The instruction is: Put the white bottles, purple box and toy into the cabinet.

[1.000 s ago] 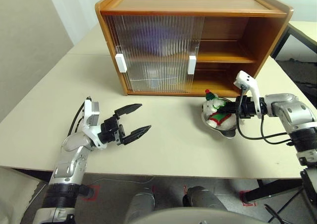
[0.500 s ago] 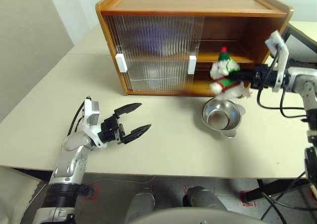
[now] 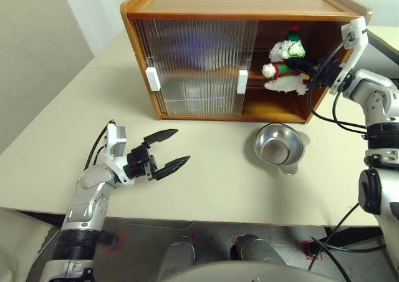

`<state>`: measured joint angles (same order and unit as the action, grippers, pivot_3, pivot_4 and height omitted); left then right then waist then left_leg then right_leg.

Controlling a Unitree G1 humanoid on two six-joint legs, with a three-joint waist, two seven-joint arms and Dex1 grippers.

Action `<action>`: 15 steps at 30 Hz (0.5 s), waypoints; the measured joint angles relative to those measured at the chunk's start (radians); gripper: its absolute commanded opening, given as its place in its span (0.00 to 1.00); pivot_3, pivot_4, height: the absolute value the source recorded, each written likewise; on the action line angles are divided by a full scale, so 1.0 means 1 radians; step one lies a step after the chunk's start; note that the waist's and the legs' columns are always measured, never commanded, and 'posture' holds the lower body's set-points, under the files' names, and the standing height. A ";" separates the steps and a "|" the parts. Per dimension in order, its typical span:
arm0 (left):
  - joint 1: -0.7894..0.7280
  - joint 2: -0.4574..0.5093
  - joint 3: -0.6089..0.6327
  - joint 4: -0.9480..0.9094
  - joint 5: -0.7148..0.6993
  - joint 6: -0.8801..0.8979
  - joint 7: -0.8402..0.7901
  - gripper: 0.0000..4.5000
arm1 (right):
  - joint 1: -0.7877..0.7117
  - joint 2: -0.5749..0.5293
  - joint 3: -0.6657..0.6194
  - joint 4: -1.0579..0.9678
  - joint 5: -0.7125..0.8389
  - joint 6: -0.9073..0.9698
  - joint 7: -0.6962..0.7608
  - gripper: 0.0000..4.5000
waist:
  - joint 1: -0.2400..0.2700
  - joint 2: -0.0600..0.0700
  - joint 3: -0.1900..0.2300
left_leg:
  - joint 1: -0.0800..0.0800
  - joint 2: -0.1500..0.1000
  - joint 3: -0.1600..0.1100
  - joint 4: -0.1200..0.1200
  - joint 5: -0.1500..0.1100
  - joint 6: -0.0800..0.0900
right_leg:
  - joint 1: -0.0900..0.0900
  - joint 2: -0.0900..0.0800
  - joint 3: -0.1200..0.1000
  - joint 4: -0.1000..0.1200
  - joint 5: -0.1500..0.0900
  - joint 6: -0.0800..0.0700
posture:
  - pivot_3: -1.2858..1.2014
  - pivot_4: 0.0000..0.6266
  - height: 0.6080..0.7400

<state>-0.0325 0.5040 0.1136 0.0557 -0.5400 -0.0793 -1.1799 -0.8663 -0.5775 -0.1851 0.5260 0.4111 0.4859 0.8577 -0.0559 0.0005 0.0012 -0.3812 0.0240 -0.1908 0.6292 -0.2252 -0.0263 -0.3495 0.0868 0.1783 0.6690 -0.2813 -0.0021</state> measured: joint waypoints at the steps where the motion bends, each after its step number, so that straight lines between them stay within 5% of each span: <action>1: 0.000 0.000 0.000 0.000 0.000 0.000 0.000 1.00 | -0.007 0.008 -0.003 0.018 -0.010 -0.023 -0.025 0.04 | 0.000 0.000 0.000 | 0.000 0.000 0.000 0.000 0.000 0.000 | 0.000 0.000 0.000 0.000 0.000 0.000 | 0.49 0.00 1.00; 15: -0.005 0.000 -0.003 0.006 0.001 0.001 -0.001 1.00 | -0.104 0.072 -0.078 0.182 -0.023 -0.256 -0.171 0.03 | 0.001 0.003 0.000 | -0.005 0.002 -0.005 -0.003 0.002 0.003 | -0.006 -0.001 0.000 0.000 0.003 -0.006 | 0.49 0.00 1.00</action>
<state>-0.0378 0.5039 0.1109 0.0620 -0.5390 -0.0779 -1.1806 -0.9701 -0.5056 -0.2628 0.7075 0.3879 0.2302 0.6866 -0.0548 0.0032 0.0011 -0.3858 0.0259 -0.1953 0.6263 -0.2237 -0.0238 -0.3552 0.0856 0.1787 0.6689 -0.2781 -0.0077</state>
